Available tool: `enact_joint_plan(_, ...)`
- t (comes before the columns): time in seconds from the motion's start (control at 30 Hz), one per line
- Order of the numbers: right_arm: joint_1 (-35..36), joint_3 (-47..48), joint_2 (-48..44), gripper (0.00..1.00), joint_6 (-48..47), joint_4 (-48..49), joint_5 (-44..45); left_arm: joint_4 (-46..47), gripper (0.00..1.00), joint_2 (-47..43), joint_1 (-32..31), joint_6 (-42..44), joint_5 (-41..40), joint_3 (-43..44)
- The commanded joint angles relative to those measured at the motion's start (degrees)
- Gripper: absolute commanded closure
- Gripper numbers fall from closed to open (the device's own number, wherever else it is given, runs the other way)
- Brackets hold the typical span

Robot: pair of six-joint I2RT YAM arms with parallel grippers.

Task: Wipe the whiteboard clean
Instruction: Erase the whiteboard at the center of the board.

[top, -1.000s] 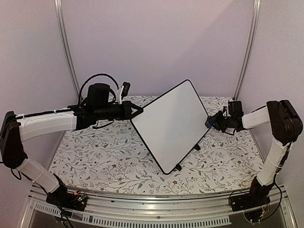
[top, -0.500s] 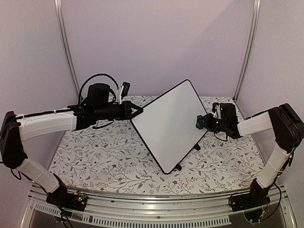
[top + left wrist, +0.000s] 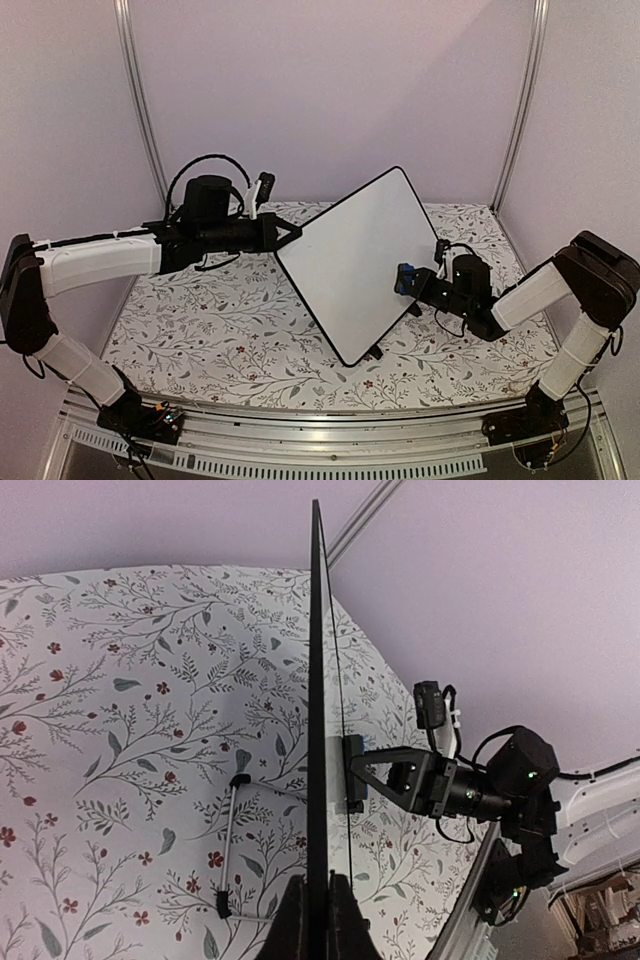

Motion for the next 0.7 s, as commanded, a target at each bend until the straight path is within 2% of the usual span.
enact_joint_plan(0.0, 1.6, -5.2, 1.7, 0.82, 7.3, 0.4, 3.8, 1.7, 1.00, -1.6, -2.2, 5.1, 5.4, -0.2)
enact_joint_plan(0.13, 0.1, -6.8, 0.4, 0.81, 10.0, -0.8, 7.7, 1.7, 1.00, -1.8, -2.3, 5.1, 5.3, -0.2)
enact_joint_plan(0.23, -3.1, -6.6, 0.1, 0.80, 11.2, -1.7, 6.7, 1.7, 1.00, -1.8, -2.3, 5.1, 5.3, -0.2)
enact_joint_plan(0.4, -7.2, -2.9, 1.4, 0.80, 9.6, -4.3, 5.5, 1.7, 1.00, -1.8, -2.4, 5.0, 5.3, -0.2)
enact_joint_plan(0.67, -7.3, 4.8, 4.4, 0.79, 5.6, -7.3, 5.1, 1.7, 1.00, -1.8, -2.4, 5.1, 5.3, -0.2)
